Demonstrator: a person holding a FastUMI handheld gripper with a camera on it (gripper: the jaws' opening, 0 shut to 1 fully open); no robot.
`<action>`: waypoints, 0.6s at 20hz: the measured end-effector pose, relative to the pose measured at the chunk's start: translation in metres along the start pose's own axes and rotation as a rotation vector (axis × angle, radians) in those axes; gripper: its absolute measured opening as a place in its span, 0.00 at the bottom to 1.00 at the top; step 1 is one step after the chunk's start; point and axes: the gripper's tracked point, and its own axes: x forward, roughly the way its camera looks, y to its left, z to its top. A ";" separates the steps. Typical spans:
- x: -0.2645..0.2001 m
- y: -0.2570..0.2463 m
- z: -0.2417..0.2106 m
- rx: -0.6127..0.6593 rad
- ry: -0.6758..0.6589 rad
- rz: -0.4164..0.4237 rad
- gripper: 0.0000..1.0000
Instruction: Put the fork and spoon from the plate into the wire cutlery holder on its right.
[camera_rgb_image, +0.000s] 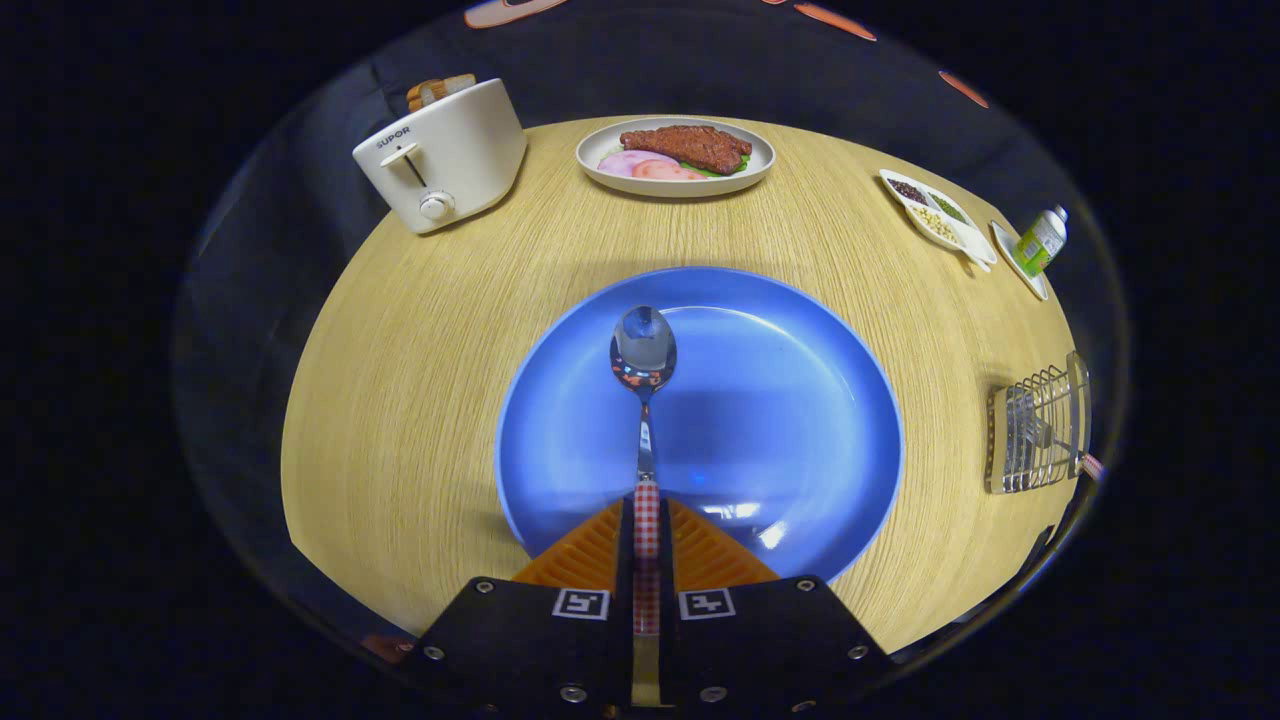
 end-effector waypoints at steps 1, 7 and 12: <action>0.001 -0.001 0.001 0.008 0.006 0.008 0.10; -0.028 -0.035 0.012 0.034 -0.009 0.014 0.07; -0.075 -0.093 0.023 0.062 -0.033 -0.038 0.07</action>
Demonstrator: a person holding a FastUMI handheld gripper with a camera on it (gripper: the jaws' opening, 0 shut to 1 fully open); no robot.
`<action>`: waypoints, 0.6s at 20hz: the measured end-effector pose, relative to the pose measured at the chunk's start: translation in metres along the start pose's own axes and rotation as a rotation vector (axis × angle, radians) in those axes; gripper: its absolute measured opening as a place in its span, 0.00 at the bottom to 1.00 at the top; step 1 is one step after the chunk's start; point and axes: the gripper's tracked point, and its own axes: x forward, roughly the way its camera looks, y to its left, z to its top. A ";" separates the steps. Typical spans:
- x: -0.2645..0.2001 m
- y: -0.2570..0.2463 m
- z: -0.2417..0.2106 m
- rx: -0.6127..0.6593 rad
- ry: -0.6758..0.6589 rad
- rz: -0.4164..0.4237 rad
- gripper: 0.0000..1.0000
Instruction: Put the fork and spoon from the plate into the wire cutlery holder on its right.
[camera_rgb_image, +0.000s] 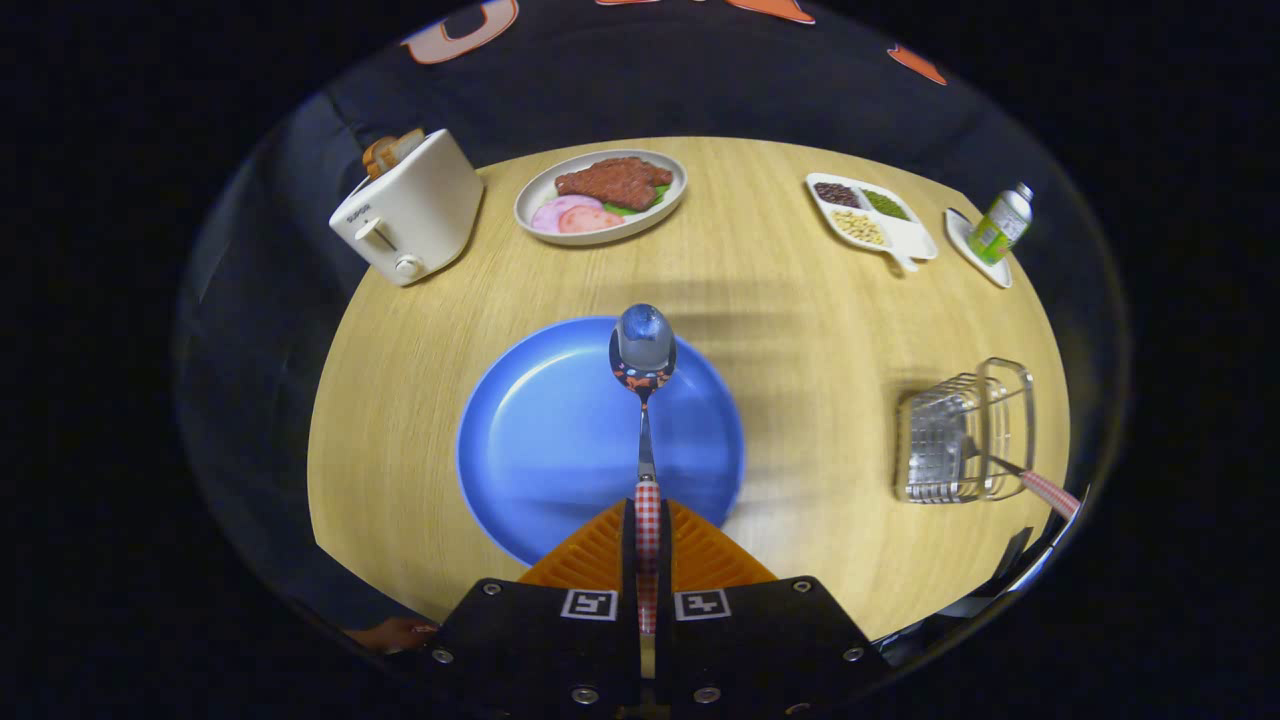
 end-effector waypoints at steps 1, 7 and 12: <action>-0.012 -0.017 0.006 0.007 -0.005 -0.019 0.07; -0.057 -0.104 0.013 0.067 -0.020 -0.105 0.06; -0.071 -0.157 -0.004 0.078 0.071 -0.143 0.06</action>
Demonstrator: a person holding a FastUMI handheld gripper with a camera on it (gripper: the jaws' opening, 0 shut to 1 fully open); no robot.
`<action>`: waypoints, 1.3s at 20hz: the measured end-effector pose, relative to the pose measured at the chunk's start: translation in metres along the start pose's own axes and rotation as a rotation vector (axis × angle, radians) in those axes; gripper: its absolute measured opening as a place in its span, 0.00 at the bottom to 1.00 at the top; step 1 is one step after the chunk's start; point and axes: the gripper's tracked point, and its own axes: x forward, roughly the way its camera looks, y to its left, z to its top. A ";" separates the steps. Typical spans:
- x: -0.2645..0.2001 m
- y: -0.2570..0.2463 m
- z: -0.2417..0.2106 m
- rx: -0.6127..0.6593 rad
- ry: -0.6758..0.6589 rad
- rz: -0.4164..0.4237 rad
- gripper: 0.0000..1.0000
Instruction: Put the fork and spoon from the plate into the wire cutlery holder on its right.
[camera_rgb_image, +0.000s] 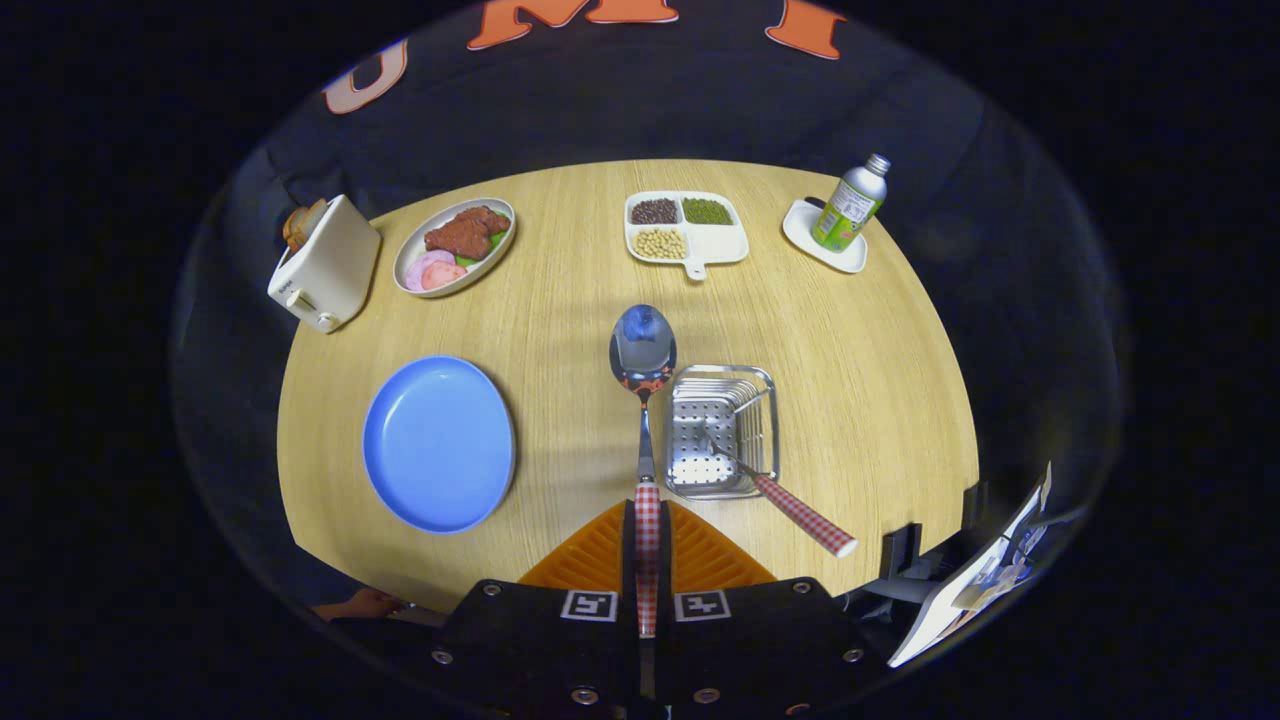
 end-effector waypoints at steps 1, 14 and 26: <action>0.000 -0.008 -0.003 -0.011 0.027 -0.007 0.07; -0.002 -0.033 -0.017 -0.040 0.414 0.095 0.07; 0.013 -0.028 -0.018 -0.031 0.660 0.150 0.09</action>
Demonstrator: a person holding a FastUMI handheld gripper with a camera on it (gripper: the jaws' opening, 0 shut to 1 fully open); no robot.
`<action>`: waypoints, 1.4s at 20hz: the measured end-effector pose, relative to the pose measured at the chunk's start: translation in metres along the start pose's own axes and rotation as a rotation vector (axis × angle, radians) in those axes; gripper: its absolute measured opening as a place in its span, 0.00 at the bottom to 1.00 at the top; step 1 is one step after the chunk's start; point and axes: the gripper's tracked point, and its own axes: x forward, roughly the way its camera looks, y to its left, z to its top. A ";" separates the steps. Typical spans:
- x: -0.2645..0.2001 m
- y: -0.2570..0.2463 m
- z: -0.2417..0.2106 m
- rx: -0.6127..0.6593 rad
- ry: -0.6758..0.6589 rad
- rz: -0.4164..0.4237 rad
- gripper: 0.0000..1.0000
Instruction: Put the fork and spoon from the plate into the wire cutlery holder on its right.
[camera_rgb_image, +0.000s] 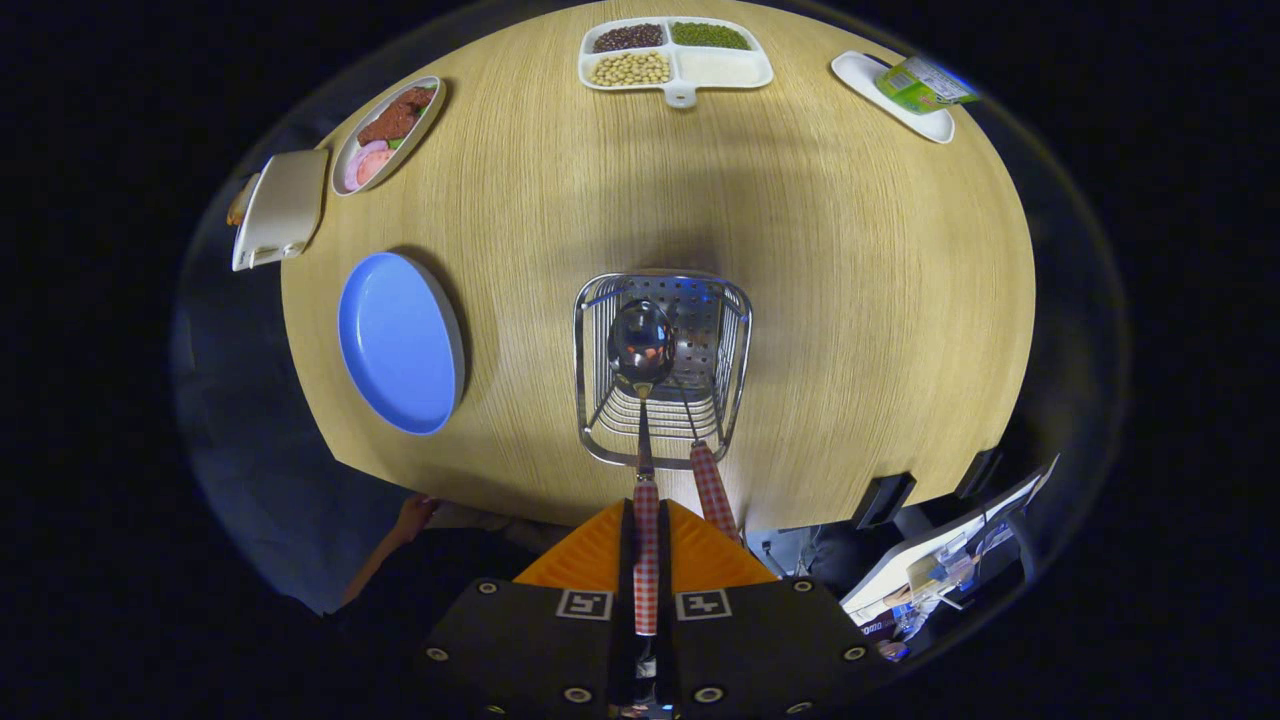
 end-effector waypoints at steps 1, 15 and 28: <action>0.001 -0.001 0.003 0.003 0.001 -0.002 0.10; -0.007 -0.005 0.021 0.061 -0.097 0.039 0.10; -0.136 0.009 0.057 0.086 -0.857 0.066 0.45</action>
